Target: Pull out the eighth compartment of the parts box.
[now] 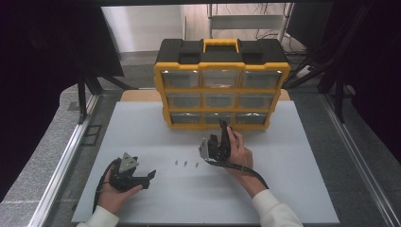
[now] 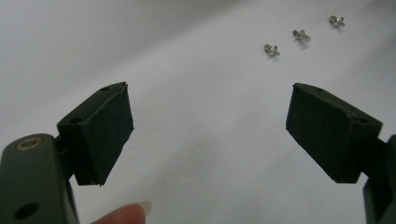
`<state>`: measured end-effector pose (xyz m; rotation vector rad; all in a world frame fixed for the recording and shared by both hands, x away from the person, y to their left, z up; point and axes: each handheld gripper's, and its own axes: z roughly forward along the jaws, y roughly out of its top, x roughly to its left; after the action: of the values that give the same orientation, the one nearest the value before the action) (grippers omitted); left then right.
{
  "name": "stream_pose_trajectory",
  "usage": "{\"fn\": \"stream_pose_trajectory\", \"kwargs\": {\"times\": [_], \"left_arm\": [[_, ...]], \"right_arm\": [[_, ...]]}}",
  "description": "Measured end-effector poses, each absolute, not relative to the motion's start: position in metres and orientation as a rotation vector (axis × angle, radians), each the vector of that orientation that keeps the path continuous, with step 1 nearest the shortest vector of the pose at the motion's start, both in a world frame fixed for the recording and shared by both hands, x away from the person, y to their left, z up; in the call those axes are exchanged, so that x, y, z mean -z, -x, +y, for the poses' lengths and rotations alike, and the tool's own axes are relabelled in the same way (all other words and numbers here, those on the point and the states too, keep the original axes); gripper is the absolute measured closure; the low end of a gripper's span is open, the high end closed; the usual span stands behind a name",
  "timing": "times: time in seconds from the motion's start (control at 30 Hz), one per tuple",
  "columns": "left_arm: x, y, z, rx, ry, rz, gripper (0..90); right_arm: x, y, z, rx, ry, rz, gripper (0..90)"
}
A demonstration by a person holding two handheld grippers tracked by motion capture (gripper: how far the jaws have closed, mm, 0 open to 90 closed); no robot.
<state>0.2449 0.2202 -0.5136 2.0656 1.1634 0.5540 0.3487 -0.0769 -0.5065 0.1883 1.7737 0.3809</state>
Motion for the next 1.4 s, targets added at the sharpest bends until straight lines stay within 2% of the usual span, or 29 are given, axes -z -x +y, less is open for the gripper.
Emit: {"fn": "stream_pose_trajectory", "kwargs": {"times": [1.4], "left_arm": [[0.514, -0.243, 0.221, -0.554, -2.061, 1.167, 15.3]], "right_arm": [[0.506, -0.38, -0.083, -0.35, -0.214, 1.764, 21.7]]}}
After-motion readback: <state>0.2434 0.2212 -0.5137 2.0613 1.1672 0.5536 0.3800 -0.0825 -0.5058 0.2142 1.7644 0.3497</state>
